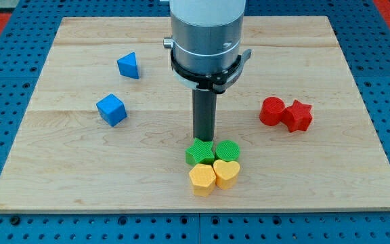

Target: Move the blue cube to the bottom left

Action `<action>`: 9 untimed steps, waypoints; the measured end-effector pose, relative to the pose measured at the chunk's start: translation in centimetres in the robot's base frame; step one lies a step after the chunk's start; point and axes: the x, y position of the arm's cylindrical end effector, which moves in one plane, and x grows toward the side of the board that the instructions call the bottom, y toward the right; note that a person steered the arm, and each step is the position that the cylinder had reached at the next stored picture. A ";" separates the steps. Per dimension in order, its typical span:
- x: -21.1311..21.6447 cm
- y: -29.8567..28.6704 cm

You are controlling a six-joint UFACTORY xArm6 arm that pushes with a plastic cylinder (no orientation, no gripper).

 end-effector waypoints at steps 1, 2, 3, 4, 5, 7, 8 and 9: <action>0.0 -0.4; 0.0 -0.7; -0.1 -0.7; -2.2 -1.1; -3.0 -1.8; -5.6 -5.0; -7.6 -8.2; -8.1 -11.6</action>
